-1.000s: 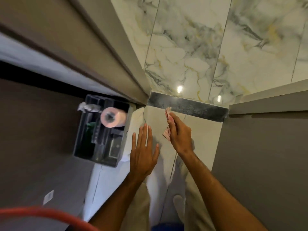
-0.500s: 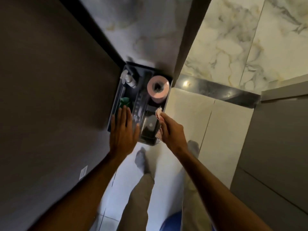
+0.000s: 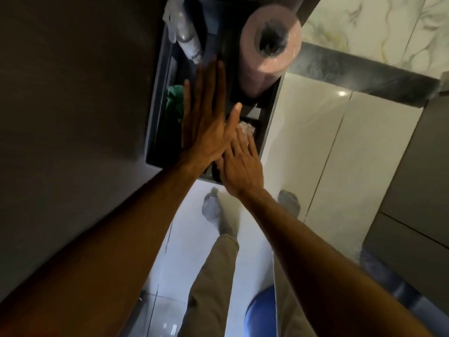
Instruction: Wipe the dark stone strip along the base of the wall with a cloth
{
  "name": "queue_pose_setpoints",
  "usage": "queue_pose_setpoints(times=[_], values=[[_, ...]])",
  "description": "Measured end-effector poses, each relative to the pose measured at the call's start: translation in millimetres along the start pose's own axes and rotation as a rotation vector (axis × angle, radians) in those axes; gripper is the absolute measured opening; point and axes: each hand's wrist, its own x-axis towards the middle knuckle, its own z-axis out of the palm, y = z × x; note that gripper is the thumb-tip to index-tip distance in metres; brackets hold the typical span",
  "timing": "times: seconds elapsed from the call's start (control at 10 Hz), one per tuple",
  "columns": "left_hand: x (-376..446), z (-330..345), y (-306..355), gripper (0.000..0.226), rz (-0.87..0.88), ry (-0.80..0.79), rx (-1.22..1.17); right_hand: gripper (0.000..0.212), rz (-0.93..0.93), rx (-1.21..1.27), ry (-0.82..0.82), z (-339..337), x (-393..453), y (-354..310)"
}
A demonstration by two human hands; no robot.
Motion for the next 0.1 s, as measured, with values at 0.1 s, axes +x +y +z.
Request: queue_pose_setpoints(times=[0.1], values=[[-2.1,4.0,-1.8,0.091,-0.013,0.028,0.015,0.073,0.017,0.178,0.045,12.5,-19.6,-7.2]])
